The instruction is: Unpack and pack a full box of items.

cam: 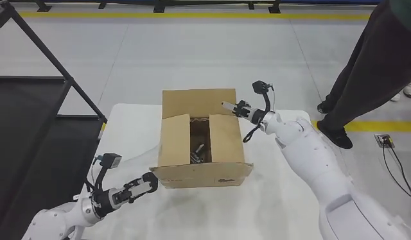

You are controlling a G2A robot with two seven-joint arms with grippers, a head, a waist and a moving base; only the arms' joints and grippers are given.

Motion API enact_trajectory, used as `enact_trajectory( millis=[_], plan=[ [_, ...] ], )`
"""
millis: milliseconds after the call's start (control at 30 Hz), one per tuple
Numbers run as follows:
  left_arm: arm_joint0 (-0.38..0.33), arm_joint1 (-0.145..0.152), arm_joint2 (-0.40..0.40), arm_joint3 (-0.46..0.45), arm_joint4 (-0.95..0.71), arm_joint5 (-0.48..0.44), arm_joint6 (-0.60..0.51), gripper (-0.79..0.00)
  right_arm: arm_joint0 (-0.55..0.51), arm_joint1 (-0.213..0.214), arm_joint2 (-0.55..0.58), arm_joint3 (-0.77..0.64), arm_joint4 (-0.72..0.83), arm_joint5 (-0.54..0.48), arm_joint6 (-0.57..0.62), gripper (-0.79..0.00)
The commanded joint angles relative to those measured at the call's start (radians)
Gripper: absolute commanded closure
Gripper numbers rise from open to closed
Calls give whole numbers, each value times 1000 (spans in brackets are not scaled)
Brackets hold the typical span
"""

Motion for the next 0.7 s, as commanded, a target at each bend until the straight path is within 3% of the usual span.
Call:
enact_trajectory(
  millis=[0,367,667],
  plan=[
    [-5,-2,13,-25,73,-4,49,-785,9,1,3,19,1,32,-1,-785],
    [-13,-4,52,-43,152,6,119,-785,6,1,3,16,1,35,-4,-785],
    [-33,-7,78,-48,220,47,207,-785,-24,41,40,-81,-22,50,-26,-785]
  ],
)
